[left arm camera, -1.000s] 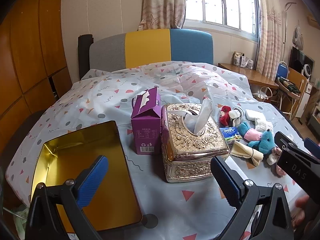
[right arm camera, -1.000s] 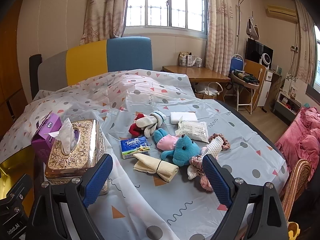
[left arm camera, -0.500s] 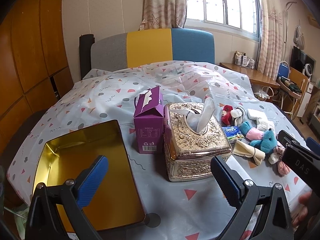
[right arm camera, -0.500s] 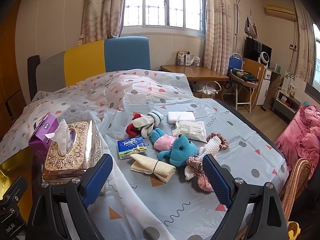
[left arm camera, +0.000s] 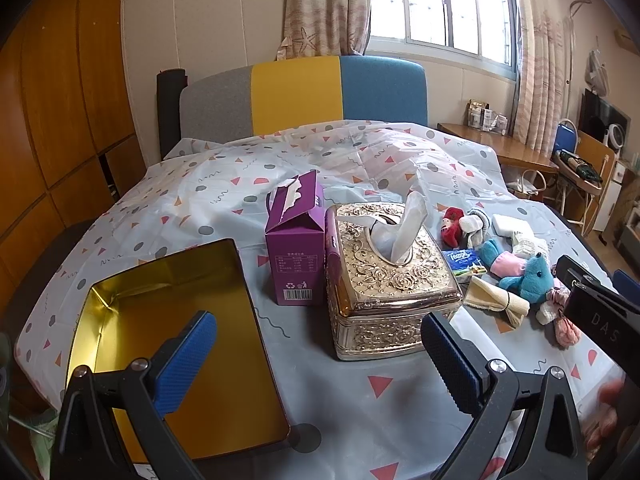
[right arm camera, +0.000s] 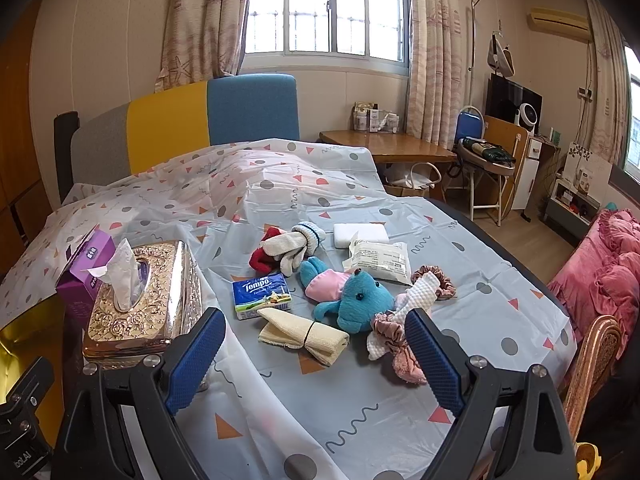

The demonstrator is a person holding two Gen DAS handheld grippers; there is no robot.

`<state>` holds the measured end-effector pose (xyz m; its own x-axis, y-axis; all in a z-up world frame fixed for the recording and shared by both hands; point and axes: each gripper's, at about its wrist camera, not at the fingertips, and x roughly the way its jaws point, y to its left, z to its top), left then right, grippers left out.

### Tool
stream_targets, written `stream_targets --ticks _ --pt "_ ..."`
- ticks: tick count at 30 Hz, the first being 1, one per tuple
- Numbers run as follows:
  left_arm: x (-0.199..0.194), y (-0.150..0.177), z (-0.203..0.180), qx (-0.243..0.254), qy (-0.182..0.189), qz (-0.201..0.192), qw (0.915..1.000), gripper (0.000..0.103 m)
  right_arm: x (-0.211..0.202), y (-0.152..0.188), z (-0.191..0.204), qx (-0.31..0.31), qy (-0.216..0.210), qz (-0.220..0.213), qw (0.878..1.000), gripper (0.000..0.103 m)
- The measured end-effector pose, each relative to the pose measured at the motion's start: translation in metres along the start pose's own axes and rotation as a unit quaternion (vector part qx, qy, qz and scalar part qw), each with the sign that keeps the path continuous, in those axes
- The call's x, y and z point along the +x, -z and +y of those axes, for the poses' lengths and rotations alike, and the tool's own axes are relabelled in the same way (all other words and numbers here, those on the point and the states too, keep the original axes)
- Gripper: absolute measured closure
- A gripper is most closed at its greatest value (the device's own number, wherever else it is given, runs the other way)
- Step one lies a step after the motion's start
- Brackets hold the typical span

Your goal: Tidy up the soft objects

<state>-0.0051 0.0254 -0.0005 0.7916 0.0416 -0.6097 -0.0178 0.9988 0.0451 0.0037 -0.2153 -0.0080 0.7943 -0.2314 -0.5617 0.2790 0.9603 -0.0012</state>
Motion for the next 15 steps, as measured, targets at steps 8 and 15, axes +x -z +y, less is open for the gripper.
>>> stream_targets --ticks 8,15 --pt "-0.0004 0.0002 -0.0021 0.002 0.001 0.001 1.0 0.0 0.0 -0.0002 -0.002 0.0 0.001 0.0 1.0 0.01" --pt "-0.0012 0.0004 -0.0042 0.004 0.005 0.002 1.0 0.0 -0.0004 0.0007 -0.004 0.002 0.002 -0.001 1.0 0.01"
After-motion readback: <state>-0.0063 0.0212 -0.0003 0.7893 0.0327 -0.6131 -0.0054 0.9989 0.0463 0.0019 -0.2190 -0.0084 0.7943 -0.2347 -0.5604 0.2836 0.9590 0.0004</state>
